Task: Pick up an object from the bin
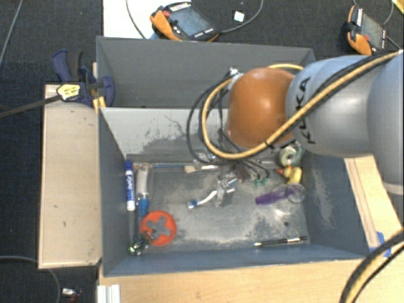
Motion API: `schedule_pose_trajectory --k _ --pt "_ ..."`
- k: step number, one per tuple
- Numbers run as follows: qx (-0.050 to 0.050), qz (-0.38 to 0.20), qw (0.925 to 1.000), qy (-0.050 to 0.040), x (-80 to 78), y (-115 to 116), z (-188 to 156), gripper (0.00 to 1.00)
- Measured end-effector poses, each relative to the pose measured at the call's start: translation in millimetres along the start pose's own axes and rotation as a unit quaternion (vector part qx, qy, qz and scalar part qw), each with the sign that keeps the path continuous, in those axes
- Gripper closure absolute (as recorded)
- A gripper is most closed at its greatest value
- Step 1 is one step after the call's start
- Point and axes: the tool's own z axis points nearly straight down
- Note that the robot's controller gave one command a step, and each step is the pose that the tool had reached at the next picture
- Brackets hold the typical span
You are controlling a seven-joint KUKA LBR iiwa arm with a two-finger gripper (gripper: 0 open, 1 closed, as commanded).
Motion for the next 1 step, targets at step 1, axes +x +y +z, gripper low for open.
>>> schedule_pose_trajectory --k 1 --pt "-0.001 0.031 0.9995 0.0057 17.1 -15.6 33.1 0.00"
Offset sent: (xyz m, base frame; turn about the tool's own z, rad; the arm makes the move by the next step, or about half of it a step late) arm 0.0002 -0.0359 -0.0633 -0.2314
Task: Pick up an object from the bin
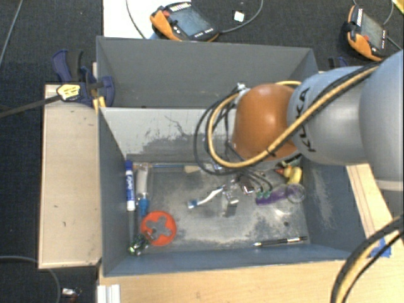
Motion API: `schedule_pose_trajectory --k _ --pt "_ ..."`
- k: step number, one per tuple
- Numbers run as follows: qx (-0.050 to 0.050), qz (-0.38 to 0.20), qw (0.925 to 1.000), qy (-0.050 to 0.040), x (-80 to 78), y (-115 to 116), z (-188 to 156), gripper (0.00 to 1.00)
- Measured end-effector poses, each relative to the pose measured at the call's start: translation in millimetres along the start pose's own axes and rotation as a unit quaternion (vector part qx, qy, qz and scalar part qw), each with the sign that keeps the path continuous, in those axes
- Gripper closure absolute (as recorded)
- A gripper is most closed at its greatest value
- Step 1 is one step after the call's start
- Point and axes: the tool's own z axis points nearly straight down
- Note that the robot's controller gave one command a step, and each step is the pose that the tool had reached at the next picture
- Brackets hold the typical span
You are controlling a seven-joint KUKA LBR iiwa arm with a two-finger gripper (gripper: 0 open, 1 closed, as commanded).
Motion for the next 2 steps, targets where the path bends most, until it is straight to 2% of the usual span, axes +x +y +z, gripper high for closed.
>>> schedule_pose_trajectory --k 1,2 --pt "0.001 -0.145 0.9894 -0.0065 -7.2 -19 30 0.00" --pt "0.000 0.001 1.0000 -0.0003 2.0 -4 29 1.00"
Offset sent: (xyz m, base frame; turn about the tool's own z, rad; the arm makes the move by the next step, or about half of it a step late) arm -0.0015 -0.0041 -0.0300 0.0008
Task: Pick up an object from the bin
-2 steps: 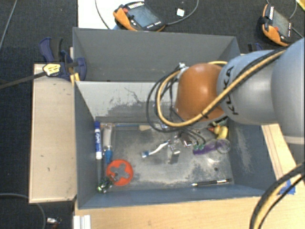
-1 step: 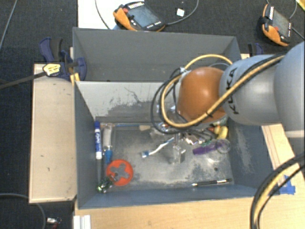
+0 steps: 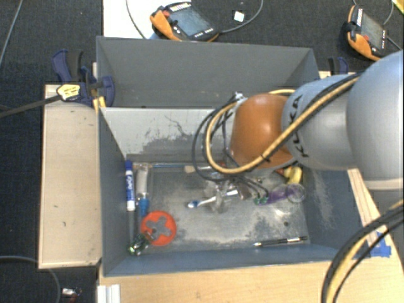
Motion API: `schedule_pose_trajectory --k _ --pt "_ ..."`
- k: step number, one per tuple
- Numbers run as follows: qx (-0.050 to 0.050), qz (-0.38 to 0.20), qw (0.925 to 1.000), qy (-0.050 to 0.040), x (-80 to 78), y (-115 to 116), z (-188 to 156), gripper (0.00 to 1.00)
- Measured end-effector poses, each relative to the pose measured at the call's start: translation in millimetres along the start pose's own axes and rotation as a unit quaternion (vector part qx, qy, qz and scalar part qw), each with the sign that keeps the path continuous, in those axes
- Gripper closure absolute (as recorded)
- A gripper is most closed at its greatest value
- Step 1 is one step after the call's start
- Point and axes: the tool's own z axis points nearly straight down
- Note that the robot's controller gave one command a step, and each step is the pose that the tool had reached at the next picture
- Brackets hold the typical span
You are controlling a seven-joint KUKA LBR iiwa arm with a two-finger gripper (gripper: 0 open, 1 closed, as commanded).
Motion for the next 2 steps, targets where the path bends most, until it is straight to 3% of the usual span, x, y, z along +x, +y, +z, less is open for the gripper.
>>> schedule_pose_trajectory --k 1,2 --pt "0.000 0.000 1.0000 -0.0001 0.0 0 0 1.00" --pt "-0.001 0.001 1.0000 0.0045 3.2 1 -26 1.00"
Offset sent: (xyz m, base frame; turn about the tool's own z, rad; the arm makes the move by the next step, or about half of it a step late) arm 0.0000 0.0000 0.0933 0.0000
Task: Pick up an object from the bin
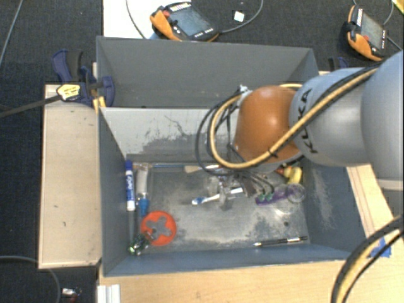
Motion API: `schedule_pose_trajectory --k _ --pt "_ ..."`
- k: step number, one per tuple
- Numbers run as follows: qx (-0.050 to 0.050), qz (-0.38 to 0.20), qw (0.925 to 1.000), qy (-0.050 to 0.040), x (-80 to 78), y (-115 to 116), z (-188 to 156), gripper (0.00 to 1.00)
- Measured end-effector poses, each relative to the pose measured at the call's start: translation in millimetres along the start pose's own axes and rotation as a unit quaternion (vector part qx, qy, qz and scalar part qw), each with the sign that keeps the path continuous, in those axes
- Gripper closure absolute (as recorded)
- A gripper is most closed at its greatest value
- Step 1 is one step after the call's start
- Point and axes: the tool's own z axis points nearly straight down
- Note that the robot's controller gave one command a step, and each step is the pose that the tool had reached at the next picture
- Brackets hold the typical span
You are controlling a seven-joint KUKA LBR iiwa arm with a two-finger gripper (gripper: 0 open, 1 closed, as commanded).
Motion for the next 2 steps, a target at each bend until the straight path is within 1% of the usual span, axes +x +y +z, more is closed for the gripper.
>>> schedule_pose_trajectory --k 1,2 --pt "0.001 0.000 1.0000 -0.0056 -2.7 0 -37 1.00" --pt "0.001 0.001 1.0000 -0.0053 -2.4 0 -58 1.00"
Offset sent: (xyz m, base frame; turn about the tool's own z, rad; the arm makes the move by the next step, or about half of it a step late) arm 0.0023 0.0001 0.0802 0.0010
